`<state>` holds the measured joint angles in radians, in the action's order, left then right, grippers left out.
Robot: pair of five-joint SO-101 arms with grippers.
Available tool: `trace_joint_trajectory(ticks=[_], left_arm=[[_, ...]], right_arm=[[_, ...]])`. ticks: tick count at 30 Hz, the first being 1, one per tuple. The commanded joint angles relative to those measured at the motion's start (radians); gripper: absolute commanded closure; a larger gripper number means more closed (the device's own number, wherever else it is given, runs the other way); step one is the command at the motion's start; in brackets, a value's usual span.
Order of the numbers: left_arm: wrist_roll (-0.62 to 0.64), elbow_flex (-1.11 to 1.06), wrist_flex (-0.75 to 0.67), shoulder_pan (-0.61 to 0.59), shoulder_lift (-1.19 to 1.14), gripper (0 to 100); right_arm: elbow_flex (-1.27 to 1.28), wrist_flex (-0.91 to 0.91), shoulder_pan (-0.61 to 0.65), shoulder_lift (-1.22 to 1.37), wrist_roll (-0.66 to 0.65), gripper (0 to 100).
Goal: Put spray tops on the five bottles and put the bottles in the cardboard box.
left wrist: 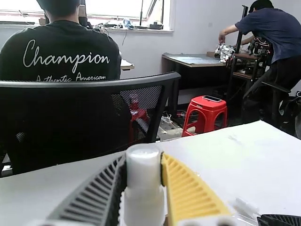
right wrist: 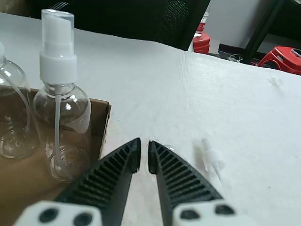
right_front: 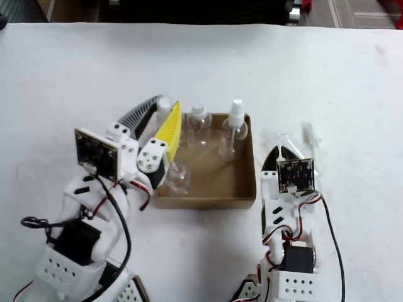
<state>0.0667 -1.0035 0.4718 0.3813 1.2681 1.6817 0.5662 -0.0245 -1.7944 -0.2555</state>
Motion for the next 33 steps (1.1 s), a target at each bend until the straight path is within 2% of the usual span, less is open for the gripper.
trace_joint_trajectory(ticks=[1,12,23,33], left_arm=[[-0.008,-0.038,-0.083,0.012,0.002,98],[-0.008,-0.141,-0.077,0.077,0.004,98],[-0.009,-0.212,-0.055,0.03,0.004,98],[-0.005,-0.287,-0.055,0.039,0.004,98]], right_arm=[[0.009,-0.027,-0.001,-0.007,-0.014,98.1],[0.009,-0.041,-0.007,-0.007,-0.014,98.1],[0.009,-0.039,-0.004,-0.007,-0.014,98.1],[0.009,-0.039,-0.005,-0.007,-0.014,98.1]])
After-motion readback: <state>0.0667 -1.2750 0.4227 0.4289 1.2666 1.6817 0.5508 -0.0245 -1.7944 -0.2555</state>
